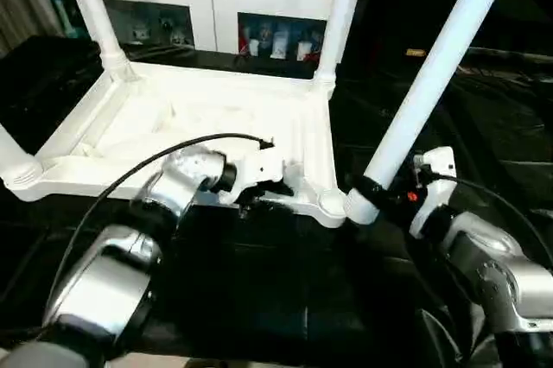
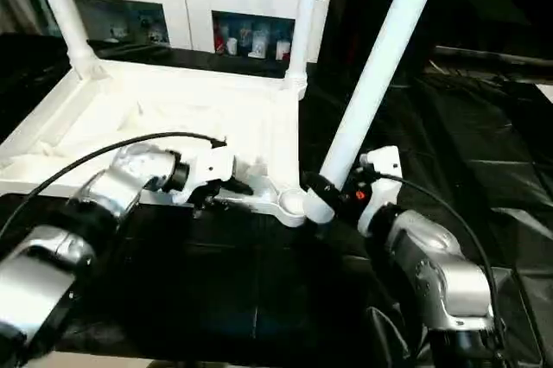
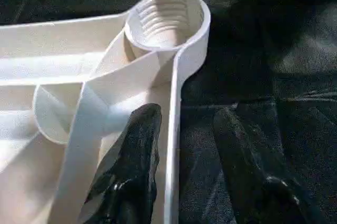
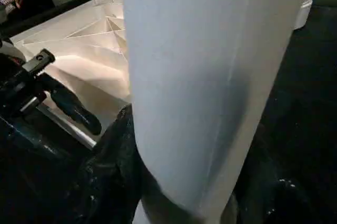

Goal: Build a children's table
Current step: Pick table leg

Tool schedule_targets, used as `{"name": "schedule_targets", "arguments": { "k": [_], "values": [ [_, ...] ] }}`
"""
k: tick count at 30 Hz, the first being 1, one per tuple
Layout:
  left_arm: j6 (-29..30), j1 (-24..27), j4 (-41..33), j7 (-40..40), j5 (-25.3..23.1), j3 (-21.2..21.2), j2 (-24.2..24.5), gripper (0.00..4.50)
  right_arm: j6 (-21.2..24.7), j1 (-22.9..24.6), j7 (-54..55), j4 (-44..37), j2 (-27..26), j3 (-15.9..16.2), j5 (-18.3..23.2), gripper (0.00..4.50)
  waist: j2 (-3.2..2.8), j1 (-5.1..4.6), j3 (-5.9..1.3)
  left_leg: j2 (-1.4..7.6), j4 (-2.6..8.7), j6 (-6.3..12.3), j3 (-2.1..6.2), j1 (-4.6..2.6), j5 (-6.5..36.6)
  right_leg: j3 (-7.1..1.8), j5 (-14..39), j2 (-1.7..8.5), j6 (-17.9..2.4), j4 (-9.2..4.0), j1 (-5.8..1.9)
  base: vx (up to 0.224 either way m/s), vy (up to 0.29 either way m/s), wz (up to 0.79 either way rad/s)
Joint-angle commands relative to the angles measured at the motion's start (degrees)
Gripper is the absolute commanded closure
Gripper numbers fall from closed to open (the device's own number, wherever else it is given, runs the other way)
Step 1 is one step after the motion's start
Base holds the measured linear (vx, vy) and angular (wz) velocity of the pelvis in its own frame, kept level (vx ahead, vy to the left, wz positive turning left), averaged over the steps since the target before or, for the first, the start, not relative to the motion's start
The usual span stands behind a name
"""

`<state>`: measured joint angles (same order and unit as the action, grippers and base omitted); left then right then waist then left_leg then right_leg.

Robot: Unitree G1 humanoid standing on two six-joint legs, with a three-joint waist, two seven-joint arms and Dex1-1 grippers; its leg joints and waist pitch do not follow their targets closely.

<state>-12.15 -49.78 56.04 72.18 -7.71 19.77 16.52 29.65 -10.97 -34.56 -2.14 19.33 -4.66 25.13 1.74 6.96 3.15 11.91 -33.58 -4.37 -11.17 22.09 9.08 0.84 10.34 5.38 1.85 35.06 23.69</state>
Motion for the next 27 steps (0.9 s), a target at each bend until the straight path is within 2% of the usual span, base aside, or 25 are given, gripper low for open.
{"name": "schedule_targets", "arguments": {
  "k": [1, 2, 3, 7, 8, 9, 12, 19, 26, 27],
  "values": [
    [-0.79, -1.38, 1.84, 0.32, -1.12, 0.66, -0.31, 2.77, 0.43, 0.50, -0.38, -1.64, 0.76, 0.07, 0.31, 2.63, -0.56, 0.13, -4.17, 0.54, 4.00, -0.80, 0.49, -1.39, 15.12, -0.81, 4.06, 1.87, -13.28, -3.54, -2.84, 0.000, 0.000, 0.00],
    [-1.74, -1.84, 3.66, -0.73, -2.05, 1.04, -0.36, 2.77, 0.47, 0.62, -0.41, -1.80, 0.75, 0.13, 0.32, 2.63, -0.63, 0.11, -4.15, 0.56, 4.04, -0.73, 0.53, -1.39, 15.25, -0.79, 3.99, 1.85, -13.42, -3.50, -2.87, 0.000, 0.000, 0.00],
    [-1.90, -2.13, 4.49, -1.38, -2.47, 1.21, -0.38, 3.06, 0.56, 0.59, -0.41, -1.89, 0.75, 0.12, 0.37, 2.63, -0.64, 0.07, -4.19, 0.58, 4.04, -0.71, 0.57, -1.37, 15.32, -0.76, 3.94, 1.86, -13.34, -3.45, -2.96, 0.000, 0.000, 0.00],
    [-2.99, -3.06, 7.10, -2.13, -3.07, 1.18, -0.49, 3.21, 0.80, 0.68, -0.31, -2.32, 0.74, 0.18, 0.46, 2.63, -0.54, -0.06, -4.18, 0.65, 4.02, -0.44, 0.58, -1.41, 15.15, -0.76, 3.56, 1.95, -13.92, -3.44, -2.98, 0.000, 0.000, 0.00],
    [-2.99, -3.06, 7.10, -2.13, -3.07, 1.18, -0.49, 3.48, 0.80, 0.68, -0.31, -2.32, 0.74, 0.18, 0.46, 2.63, -0.53, -0.05, -4.19, 0.61, 3.98, -0.38, 0.53, -1.45, 15.13, -0.78, 3.60, 1.93, -13.94, -3.46, -2.96, 0.000, 0.000, 0.00],
    [-3.26, -3.35, 8.22, -2.26, -3.61, 1.42, -0.25, 3.48, 1.03, 0.68, -0.41, -2.59, 0.80, 0.33, 0.53, 2.63, -0.37, -0.11, -4.14, 0.64, 3.99, -0.28, 0.49, -1.41, 15.05, -0.81, 3.53, 1.92, -14.06, -3.49, -2.95, 0.000, 0.000, 0.00],
    [-3.96, -3.91, 10.02, -2.26, -4.00, 1.29, -0.14, 3.78, 1.20, 0.65, -0.67, -2.73, 0.92, 0.40, 0.57, 2.63, -0.44, -0.13, -4.23, 0.66, 3.94, -0.09, 0.54, -1.43, 14.64, -0.78, 3.13, 1.98, -14.12, -3.36, -3.03, 0.000, 0.000, 0.00],
    [-4.88, -4.16, 11.76, -1.48, -4.41, 0.96, 0.49, 4.40, 1.14, 0.31, -0.48, -2.90, 0.82, 0.09, 0.73, 2.63, -0.32, -0.15, -4.24, 0.63, 3.87, 0.37, 0.51, -1.35, 13.60, -0.78, 1.75, 1.99, -14.61, -3.21, -3.14, 0.000, 0.000, 0.00],
    [-4.01, -2.81, 11.79, -1.04, -4.07, 0.53, 0.66, 4.50, 1.19, -0.75, 1.55, -3.30, -0.36, -0.52, 0.58, 2.63, -0.42, -0.36, -4.23, 0.65, 3.86, 0.48, 0.45, -1.42, 13.67, -0.79, 1.33, 1.99, -15.19, -3.17, -3.09, 0.000, 0.000, 0.00],
    [-2.80, -1.29, 11.02, -0.72, -3.76, 0.45, 0.42, 4.50, 0.72, -1.34, 1.86, -2.82, -0.88, -0.67, 0.56, 2.63, -0.35, -0.37, -4.22, 0.67, 3.90, 0.48, 0.45, -1.47, 13.83, -0.78, 1.57, 1.98, -15.21, -3.18, -3.08, 0.000, 0.000, 0.00]
  ]
}}
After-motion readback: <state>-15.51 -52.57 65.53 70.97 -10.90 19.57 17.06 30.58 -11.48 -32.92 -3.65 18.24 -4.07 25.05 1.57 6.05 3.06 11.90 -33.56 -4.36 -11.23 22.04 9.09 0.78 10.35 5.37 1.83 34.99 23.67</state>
